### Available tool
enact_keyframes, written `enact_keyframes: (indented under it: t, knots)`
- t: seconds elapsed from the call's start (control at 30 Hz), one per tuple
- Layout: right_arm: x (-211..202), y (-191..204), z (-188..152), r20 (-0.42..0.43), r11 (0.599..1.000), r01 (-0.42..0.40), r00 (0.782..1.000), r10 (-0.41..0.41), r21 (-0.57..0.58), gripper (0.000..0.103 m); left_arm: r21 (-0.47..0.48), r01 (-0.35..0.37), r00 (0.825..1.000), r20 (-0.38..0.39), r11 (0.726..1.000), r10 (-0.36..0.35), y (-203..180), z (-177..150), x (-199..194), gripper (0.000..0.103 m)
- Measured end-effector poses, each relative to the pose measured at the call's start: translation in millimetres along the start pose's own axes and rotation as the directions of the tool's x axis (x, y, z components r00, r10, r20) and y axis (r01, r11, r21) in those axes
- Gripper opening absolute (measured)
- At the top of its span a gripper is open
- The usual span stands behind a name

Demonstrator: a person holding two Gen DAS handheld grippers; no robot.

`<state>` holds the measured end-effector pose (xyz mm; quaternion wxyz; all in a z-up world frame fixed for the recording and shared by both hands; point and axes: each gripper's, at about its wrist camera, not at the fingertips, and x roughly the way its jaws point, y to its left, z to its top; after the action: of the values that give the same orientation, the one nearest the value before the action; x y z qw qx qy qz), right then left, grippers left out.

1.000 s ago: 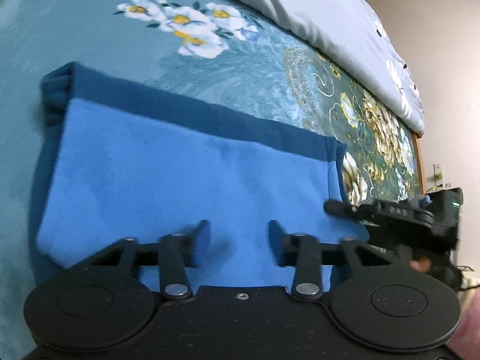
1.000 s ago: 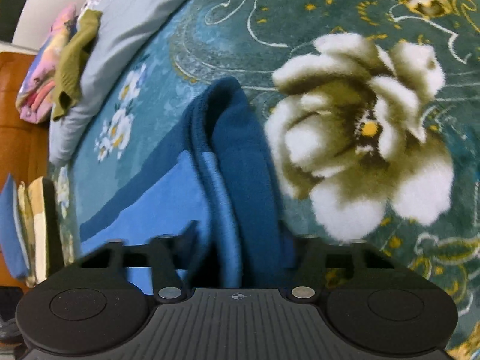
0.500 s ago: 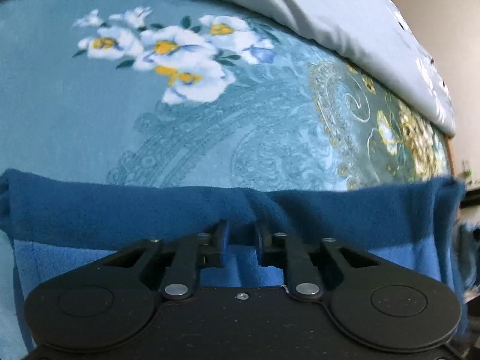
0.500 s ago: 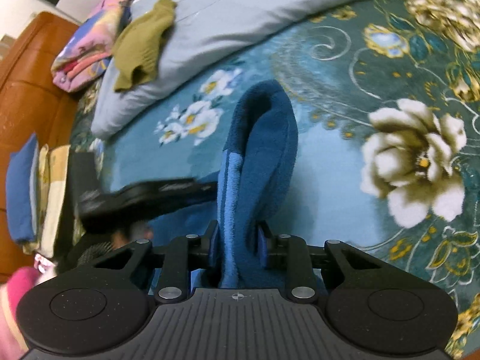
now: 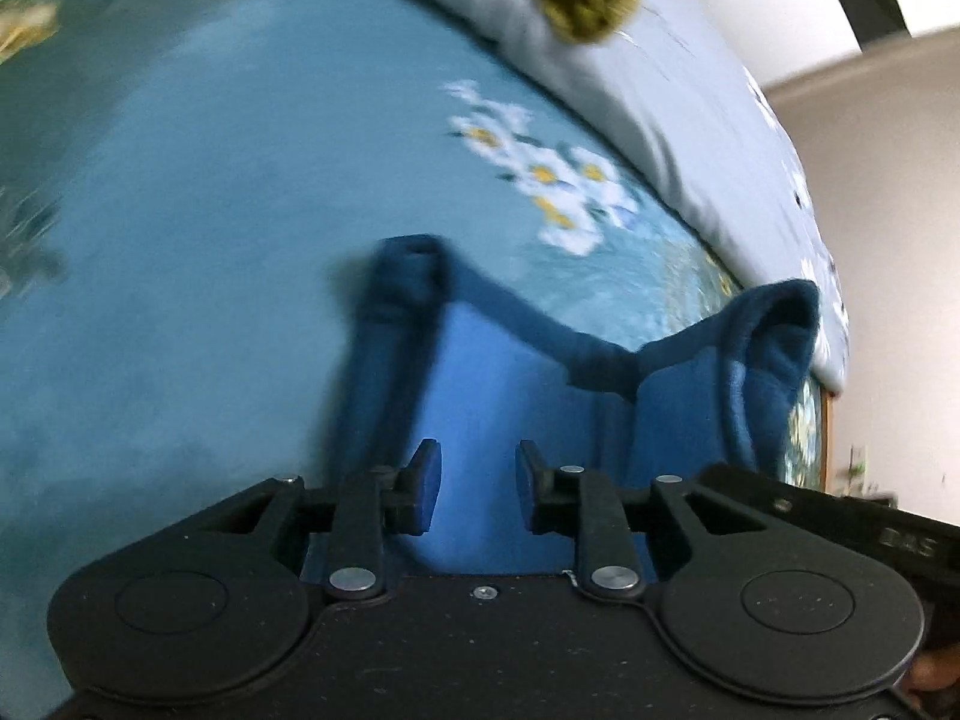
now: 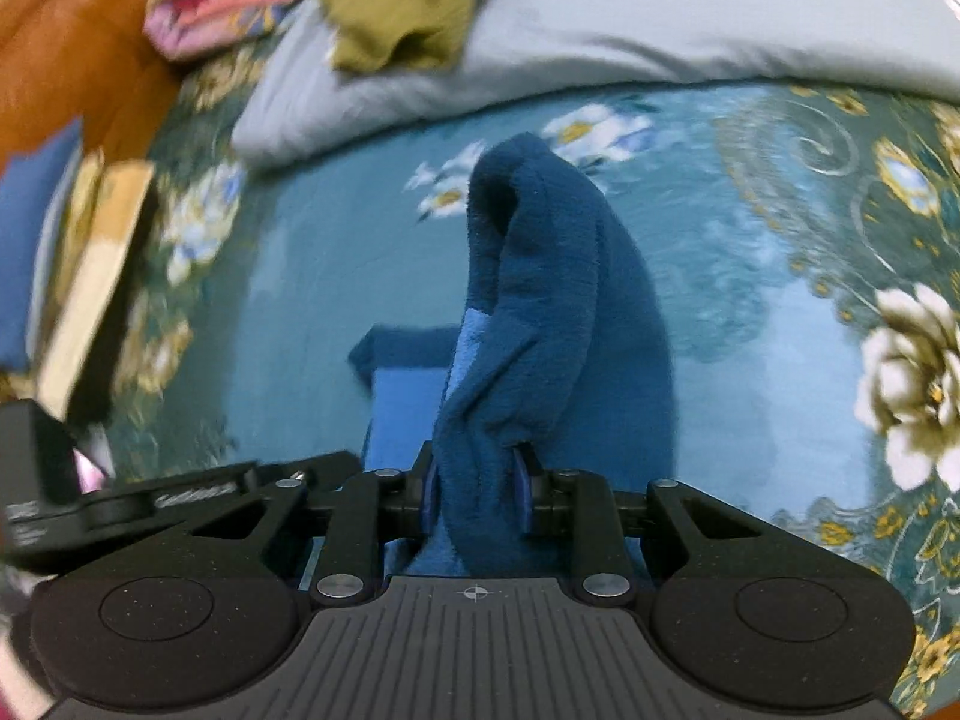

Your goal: Fold clothes

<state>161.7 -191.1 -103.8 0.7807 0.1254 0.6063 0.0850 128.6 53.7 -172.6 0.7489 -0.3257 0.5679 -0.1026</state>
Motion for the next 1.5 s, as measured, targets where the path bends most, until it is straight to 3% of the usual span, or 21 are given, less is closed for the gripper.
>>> enact_keyframes:
  t: [0.17,0.3,0.33,0.4,0.53,0.6,0.77,0.9,1.07,1.17,1.3,1.5]
  knots:
    - [52,49,-5,-0.072,0.994,0.091,0.993,-0.095,-0.064,0.022,-0.070,0.007,1.000,0.021,0.998,-0.005,26,-3,-10,0.025]
    - [75,52,-10,-0.123,0.994,0.106,0.987,-0.108,-0.025,0.030,-0.077,0.057,0.998,0.041,0.995,-0.054,30,-1,-15,0.035]
    - [76,50,-10,-0.130,0.997,0.082,0.988,-0.082,-0.005,0.034,-0.081,0.069,0.997,0.043,0.994,-0.066,30,-1,-15,0.036]
    - [73,40,-8,-0.142,0.998,0.006,0.990,0.003,0.064,0.053,-0.090,0.096,0.995,0.048,0.991,-0.092,29,-1,-14,0.040]
    - [65,4,2,-0.117,0.949,-0.145,0.976,0.184,0.281,0.057,-0.125,0.178,0.983,0.063,0.976,-0.171,28,-1,-12,0.047]
    - [57,-15,6,-0.072,0.913,-0.199,0.968,0.239,0.356,0.062,-0.115,0.183,0.983,0.052,0.976,-0.178,23,-2,-12,0.048]
    - [36,-29,15,0.011,0.945,-0.168,0.985,0.171,0.280,0.062,-0.001,0.160,0.986,-0.043,0.987,-0.160,-7,-11,-10,0.051]
    - [32,-35,25,0.009,0.961,-0.163,0.986,0.165,0.221,0.062,0.074,0.183,0.971,-0.171,0.980,-0.168,-41,-23,7,0.054]
    - [6,-42,37,-0.003,0.972,-0.196,0.980,0.198,0.130,0.064,0.128,0.144,0.957,-0.269,0.981,-0.105,-66,-38,34,0.056]
    - [-20,-49,41,0.015,0.989,-0.136,0.991,0.136,0.051,0.065,0.144,0.121,0.957,-0.278,0.982,-0.077,-72,-43,41,0.049]
    - [-32,-67,41,0.026,0.994,-0.090,0.996,0.088,0.065,0.067,0.169,0.074,0.969,-0.244,0.983,-0.031,-72,-46,43,0.014]
    - [-27,-75,38,0.021,0.990,-0.091,0.996,0.089,0.105,0.067,0.201,0.067,0.995,-0.090,0.977,-0.049,-63,-45,5,0.010]
